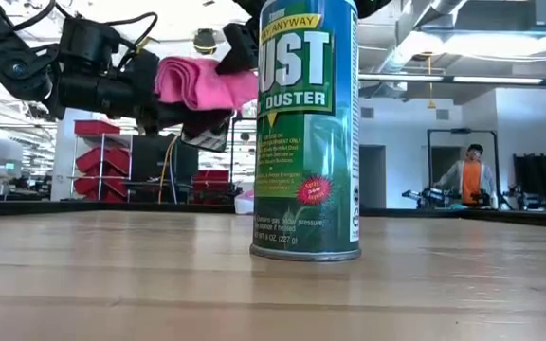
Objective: Apply microfiber cloth
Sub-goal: Wipe the black cellphone using the pink microfiber cloth
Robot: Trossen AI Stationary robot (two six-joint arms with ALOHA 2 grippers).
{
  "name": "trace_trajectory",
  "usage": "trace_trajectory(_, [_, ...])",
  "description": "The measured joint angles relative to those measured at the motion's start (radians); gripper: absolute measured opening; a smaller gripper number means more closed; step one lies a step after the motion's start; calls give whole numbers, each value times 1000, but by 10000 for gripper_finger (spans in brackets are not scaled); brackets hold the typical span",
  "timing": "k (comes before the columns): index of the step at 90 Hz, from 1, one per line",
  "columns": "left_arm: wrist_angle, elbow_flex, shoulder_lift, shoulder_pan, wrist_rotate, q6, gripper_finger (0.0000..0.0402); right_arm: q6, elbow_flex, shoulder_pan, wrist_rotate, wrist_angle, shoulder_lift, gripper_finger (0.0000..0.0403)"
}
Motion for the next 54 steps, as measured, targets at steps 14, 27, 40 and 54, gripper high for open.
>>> trace_trajectory(14, [-6,0,0,0,-7,0,5,30,-2,2,-9,-15,71,0])
trace_trajectory(27, [-6,0,0,0,-2,0,5,26,4,2,-6,8,75,0])
trace_trajectory(40, [-6,1,3,1,-9,0,5,-19,44,-16,-5,-3,59,0])
trace_trajectory(54, [-9,1,5,1,-15,-4,5,-58,112,-32,16,-76,57,0])
